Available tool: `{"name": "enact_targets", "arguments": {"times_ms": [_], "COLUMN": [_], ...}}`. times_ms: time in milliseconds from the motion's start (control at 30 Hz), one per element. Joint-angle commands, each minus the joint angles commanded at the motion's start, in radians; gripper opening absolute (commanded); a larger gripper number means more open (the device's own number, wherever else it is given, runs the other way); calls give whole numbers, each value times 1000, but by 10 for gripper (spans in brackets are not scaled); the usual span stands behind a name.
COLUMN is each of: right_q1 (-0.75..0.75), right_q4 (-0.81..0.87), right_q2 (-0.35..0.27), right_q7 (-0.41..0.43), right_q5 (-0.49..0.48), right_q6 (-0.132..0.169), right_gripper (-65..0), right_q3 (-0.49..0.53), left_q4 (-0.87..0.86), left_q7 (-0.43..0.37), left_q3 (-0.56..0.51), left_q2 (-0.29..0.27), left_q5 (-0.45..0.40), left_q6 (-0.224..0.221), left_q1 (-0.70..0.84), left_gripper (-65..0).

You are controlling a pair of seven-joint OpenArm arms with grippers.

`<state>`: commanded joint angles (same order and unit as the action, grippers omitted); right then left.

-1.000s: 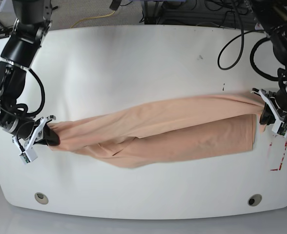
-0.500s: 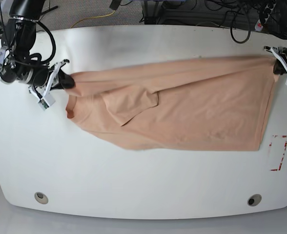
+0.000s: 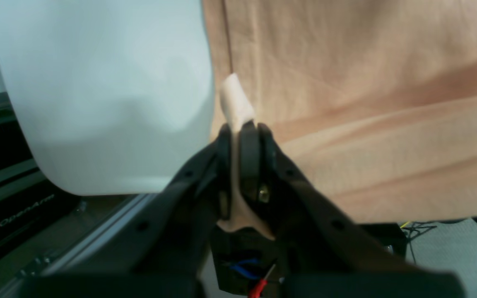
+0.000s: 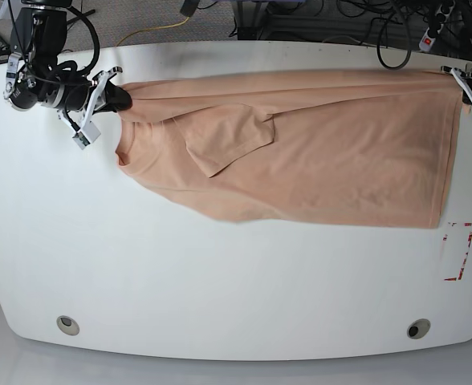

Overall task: Fold the T-shirt properly
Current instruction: 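Lift and shake the shirt with both grippers, then lay it flat again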

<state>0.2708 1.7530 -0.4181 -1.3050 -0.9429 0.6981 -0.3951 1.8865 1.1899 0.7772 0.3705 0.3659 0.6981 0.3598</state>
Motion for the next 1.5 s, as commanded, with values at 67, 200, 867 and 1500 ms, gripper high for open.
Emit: {"name": "enact_targets", "arguments": {"times_ms": [67, 200, 867, 1500], "right_q1": [-8, -86, -749, -1180], "right_q4": [3, -5, -350, -255], "right_q2": [6, 9, 41, 28], "right_q7": [0, 6, 95, 207], "right_q5": [0, 12, 473, 796], "right_q6": [0, 0, 0, 0], "right_gripper": [-650, -650, -650, -650], "right_q3": [0, 0, 8, 95], "left_q4": [2, 9, 8, 97], "left_q7": [0, 0, -89, -118], "left_q3": [0, -6, -434, -430], "left_q2": [0, -18, -295, -307], "left_q5": [5, 0, -408, -480], "left_q6": [0, 0, 0, 0], "left_q1": [-2, -92, -649, -1017], "left_gripper": [-650, -650, -650, -650]}}
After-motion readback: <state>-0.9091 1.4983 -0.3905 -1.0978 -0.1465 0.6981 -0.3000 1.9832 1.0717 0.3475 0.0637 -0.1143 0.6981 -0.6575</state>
